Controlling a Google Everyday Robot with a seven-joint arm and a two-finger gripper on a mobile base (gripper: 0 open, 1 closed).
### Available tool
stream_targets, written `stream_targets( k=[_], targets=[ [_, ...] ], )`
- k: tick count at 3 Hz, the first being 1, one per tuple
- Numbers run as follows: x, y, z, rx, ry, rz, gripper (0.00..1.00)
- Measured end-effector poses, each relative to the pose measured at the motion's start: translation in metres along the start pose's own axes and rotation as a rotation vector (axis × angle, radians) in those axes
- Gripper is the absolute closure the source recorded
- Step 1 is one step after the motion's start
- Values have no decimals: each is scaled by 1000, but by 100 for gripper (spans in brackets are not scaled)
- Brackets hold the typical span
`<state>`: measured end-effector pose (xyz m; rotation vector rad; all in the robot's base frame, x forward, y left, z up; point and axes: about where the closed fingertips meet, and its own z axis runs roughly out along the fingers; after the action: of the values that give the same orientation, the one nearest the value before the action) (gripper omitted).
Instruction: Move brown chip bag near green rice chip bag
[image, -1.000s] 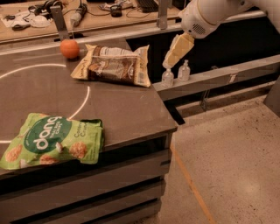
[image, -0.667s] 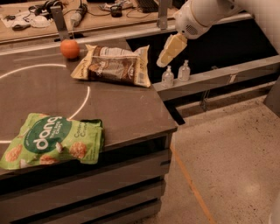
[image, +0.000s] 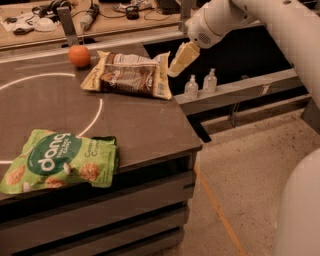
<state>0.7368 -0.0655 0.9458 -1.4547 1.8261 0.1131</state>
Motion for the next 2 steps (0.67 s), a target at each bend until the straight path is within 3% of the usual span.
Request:
stream_targets(
  k=[2],
  targets=[
    [-11,-2,38,-34,-26,6,0]
  ],
)
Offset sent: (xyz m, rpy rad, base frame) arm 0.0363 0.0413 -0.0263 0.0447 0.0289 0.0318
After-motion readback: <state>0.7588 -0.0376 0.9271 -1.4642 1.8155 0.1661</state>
